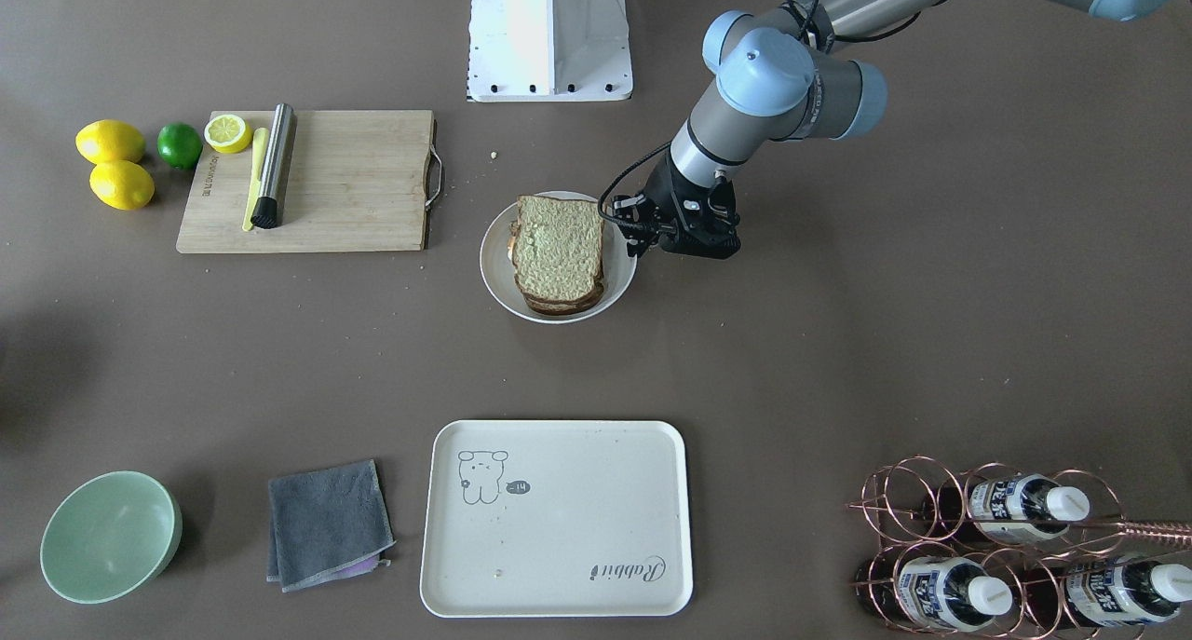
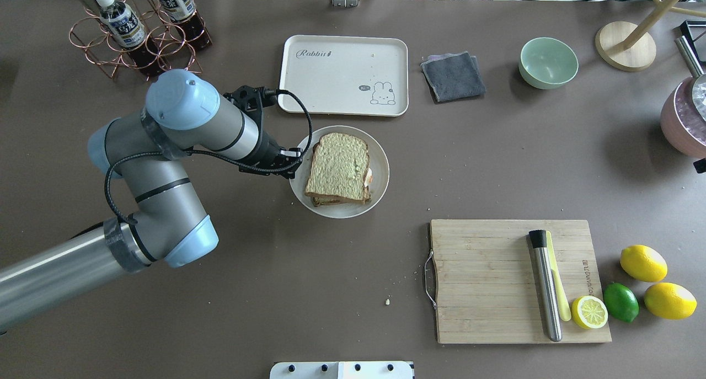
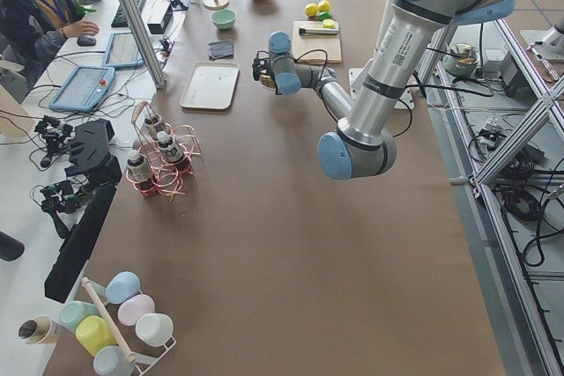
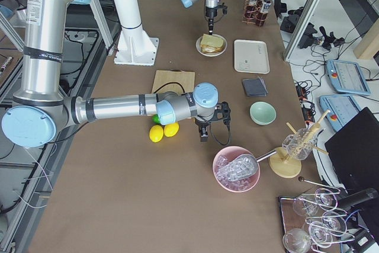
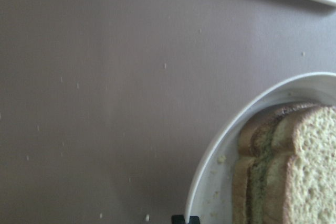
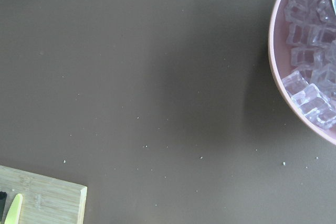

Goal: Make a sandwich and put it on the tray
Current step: 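Slide the plate with the left gripper onto the cream tray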

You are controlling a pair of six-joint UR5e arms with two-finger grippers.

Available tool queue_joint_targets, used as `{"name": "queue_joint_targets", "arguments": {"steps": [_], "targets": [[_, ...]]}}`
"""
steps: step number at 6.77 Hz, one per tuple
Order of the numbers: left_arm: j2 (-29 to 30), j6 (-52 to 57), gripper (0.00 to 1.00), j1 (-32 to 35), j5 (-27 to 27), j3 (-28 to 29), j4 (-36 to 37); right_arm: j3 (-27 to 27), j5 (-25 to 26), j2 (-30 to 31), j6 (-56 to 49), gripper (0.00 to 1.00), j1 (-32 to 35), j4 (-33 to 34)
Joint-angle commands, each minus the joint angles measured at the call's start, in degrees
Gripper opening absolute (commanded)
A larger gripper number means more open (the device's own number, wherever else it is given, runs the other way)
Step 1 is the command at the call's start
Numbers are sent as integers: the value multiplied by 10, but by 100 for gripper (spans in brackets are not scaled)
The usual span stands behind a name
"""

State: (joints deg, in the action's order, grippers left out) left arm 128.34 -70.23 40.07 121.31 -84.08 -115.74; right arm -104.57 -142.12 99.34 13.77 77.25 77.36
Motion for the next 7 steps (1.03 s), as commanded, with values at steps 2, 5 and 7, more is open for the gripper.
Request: {"name": "queue_joint_targets", "arguments": {"steps": [2,5,7], "targets": [[154,79,0,82,50,247,-20,-4,1,6,-8,100,1,0],[242,82,0,93,47,442,-115,-3,1,4,-8,100,4,11],[258,78,0,91,29,472,-128,-3,1,4,-7,100,1,12]]}}
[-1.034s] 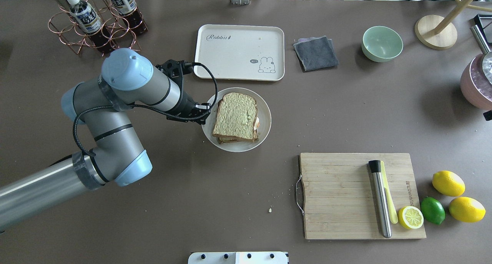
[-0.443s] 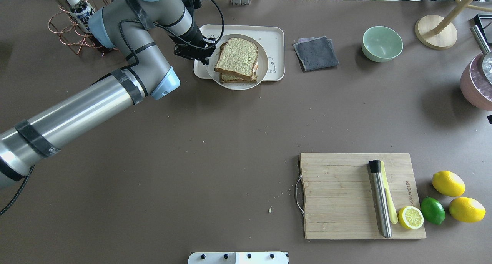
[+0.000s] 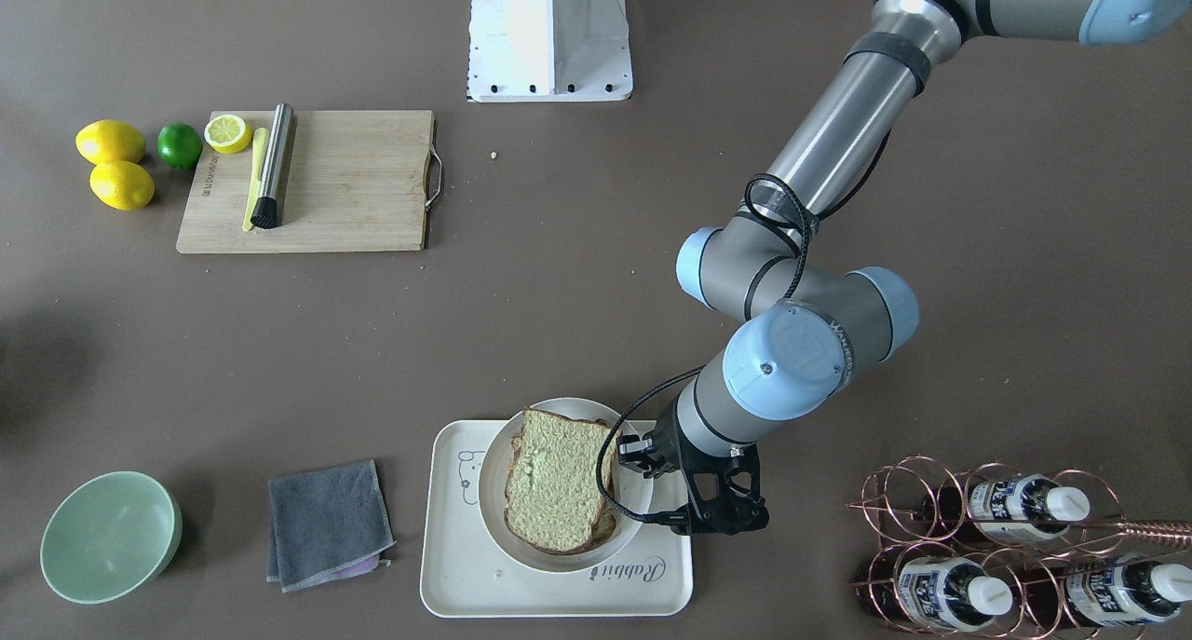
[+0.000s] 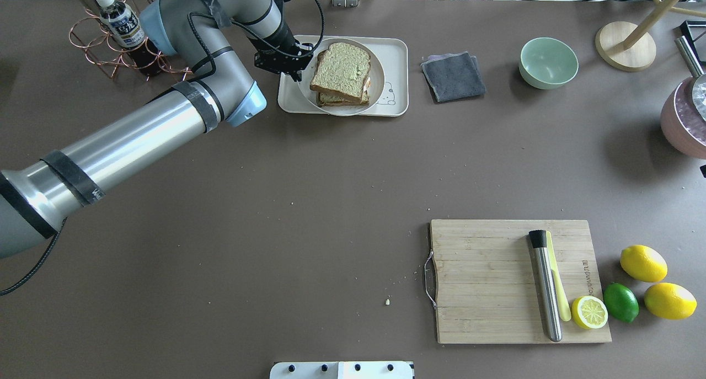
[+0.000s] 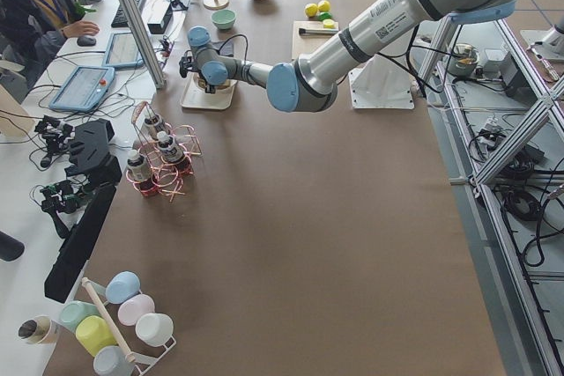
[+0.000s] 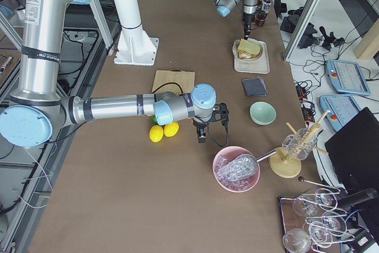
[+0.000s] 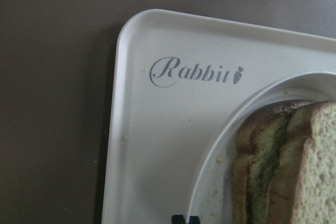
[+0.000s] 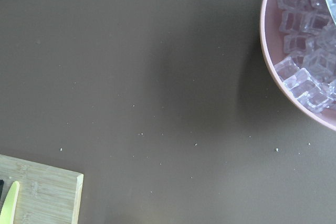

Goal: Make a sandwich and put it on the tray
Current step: 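Adjust the plate on the tray and release it with the left gripper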

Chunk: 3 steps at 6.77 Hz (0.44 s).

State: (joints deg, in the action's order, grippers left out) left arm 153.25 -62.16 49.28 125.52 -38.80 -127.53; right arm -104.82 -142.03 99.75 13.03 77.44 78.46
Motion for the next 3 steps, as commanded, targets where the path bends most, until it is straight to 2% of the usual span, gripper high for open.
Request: {"name": "queue_joint_targets", "arguments": {"steps": [1,3], "targets": [[11,-4,0,-2,-21,26,-15,0,1,1,0,100,-2,1],[15,-40,0,-13,-46,35,-37,1,2,3,0,100,-1,1]]}}
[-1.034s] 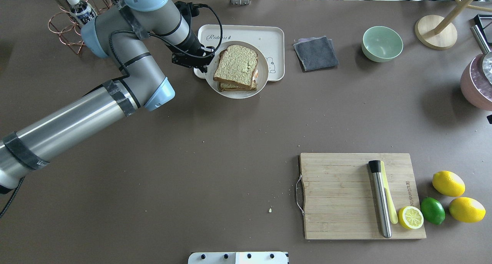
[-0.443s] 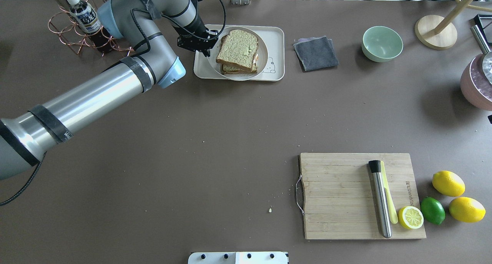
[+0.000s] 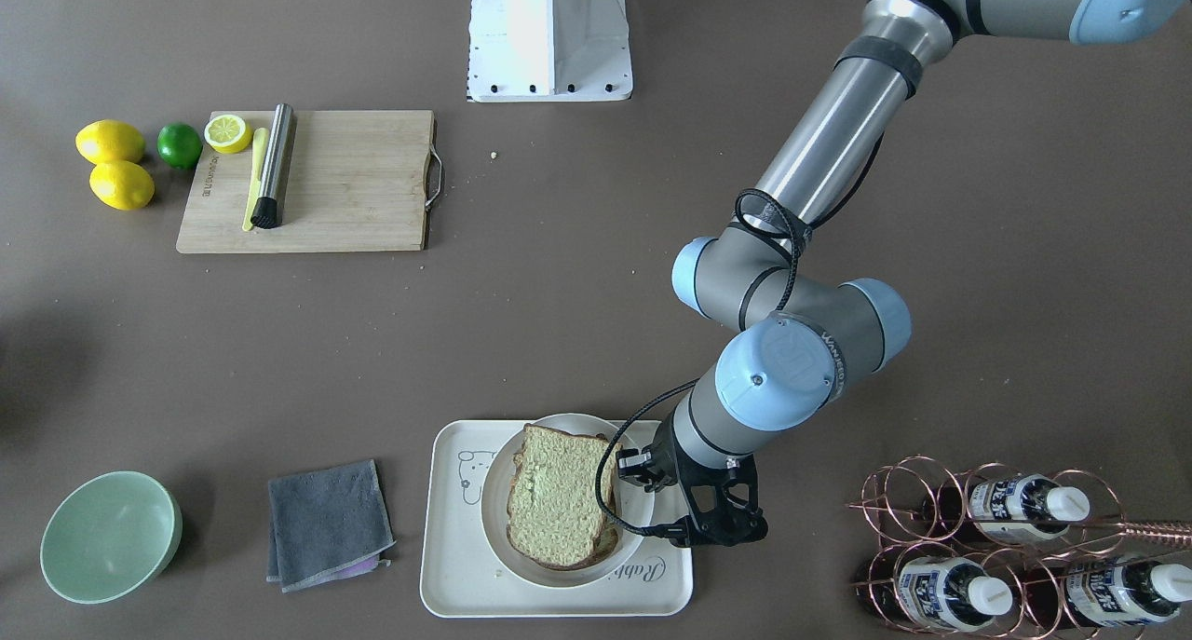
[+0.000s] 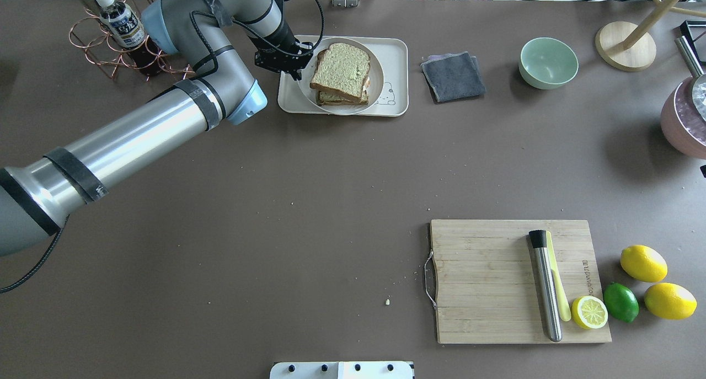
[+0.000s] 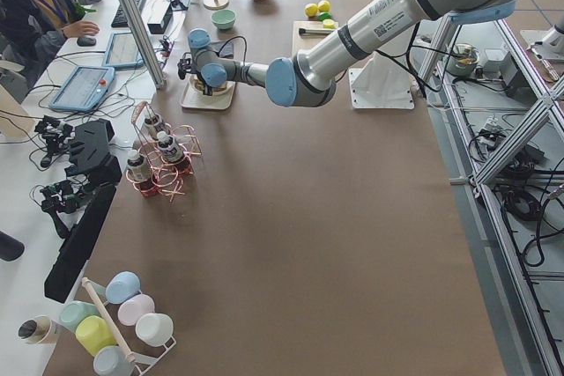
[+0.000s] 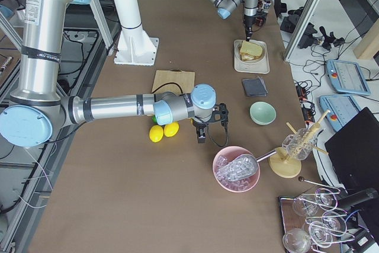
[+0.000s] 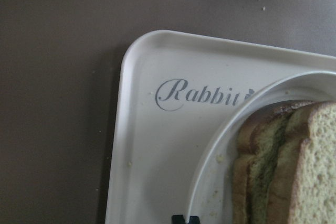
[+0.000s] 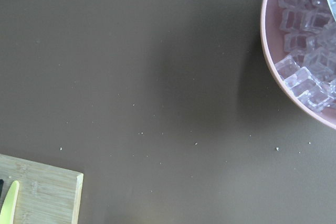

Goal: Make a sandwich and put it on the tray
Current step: 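Adjust the plate on the tray and release it with the left gripper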

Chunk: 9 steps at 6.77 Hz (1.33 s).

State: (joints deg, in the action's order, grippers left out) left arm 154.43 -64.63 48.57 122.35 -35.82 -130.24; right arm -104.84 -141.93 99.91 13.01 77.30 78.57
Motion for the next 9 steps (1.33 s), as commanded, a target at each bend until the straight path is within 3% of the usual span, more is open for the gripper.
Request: {"name": "queue_joint_targets", "arguments": {"steps": [1,3,6,7,8,9], "targets": [[4,-29,0,-9,-18,5,-12,1,1,1,0,100,0,1],[4,-42,0,-18,-37,6,-27,2,1,1,0,100,0,1],[1,-39,35,-16,-41,6,-27,0,1,3,0,100,1,0],[-1,-39,35,-8,-39,3,-28,0,0,3,0,100,1,0],[-24,-38,35,8,-32,-40,-24,0,-1,1,0,100,0,1],[-93,-22,35,30,-11,-138,-6,2,0,-1,0,100,-3,1]]}}
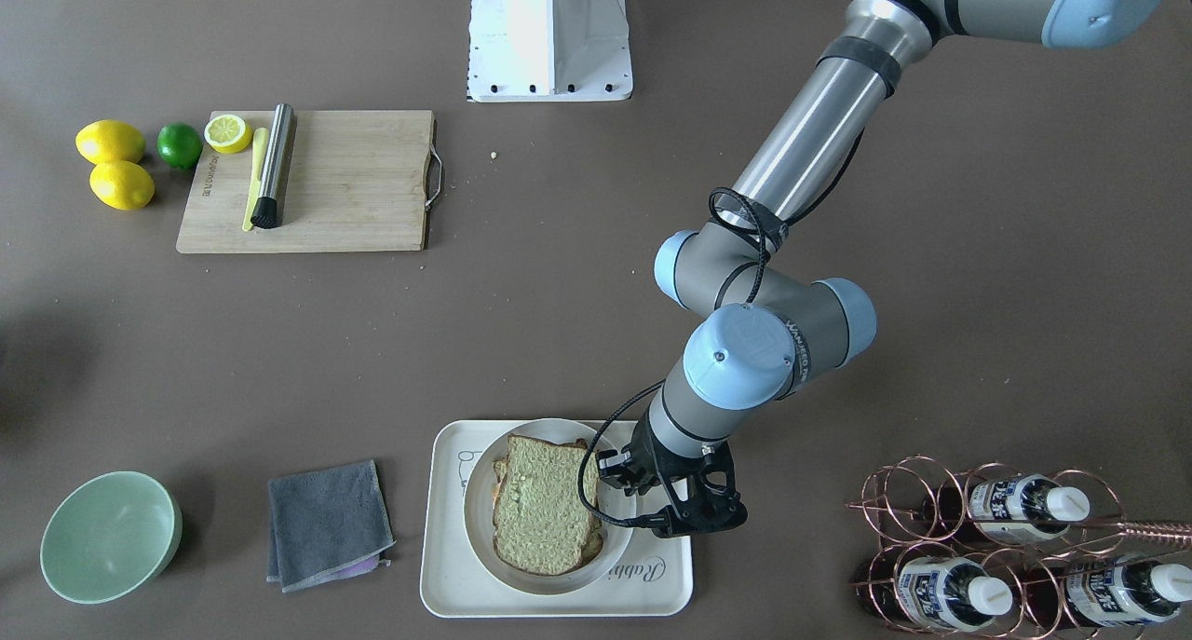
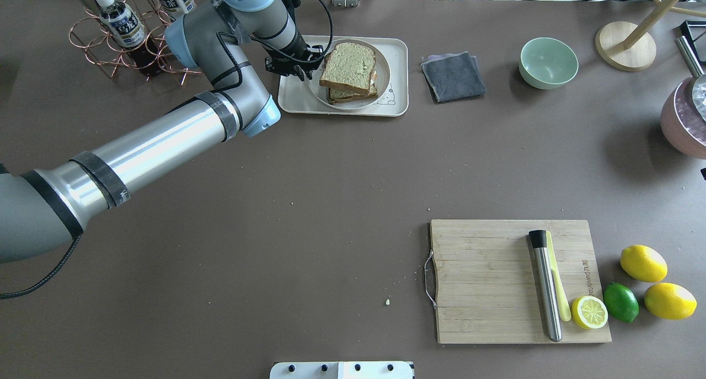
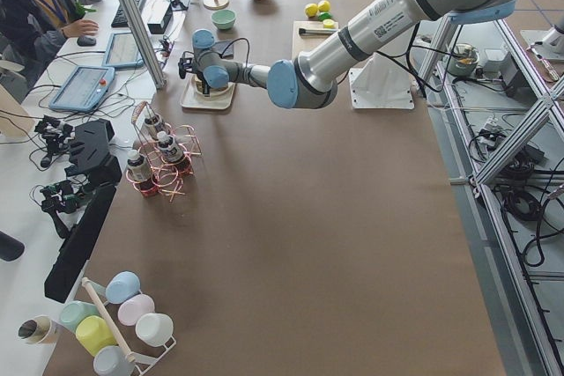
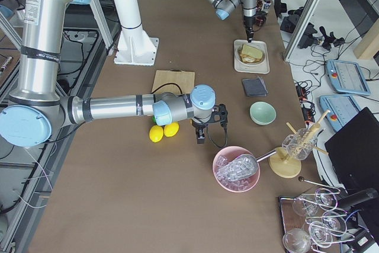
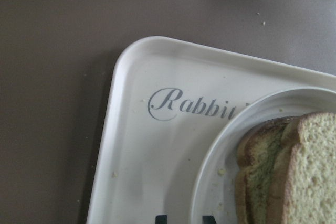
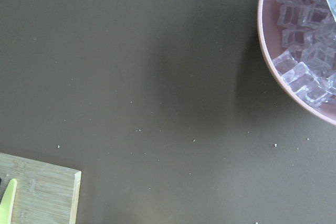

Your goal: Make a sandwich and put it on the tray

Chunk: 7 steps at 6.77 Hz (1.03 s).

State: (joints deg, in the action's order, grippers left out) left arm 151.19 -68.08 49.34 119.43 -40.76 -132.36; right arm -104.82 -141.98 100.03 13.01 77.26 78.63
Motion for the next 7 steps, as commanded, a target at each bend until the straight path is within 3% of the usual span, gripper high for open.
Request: {"name": "queue_joint_targets", "arguments": {"steps": [1,3,4,5,6,7], "targets": [[-116,41,39,40,46,-193,98,2,0,-3,0,100,-2,0],[-254,203,50,98,102,-428,312,6,7,-4,0,100,2,2],[-306,303,61,129,100,-503,394,6,21,-5,-9,100,6,15],[-373,422,64,164,100,-566,452,6,31,-6,-45,100,22,48],[-441,524,67,213,102,-599,464,6,48,-15,-83,100,42,84],[-503,615,79,259,104,-617,465,6,62,-15,-110,100,58,102]]}}
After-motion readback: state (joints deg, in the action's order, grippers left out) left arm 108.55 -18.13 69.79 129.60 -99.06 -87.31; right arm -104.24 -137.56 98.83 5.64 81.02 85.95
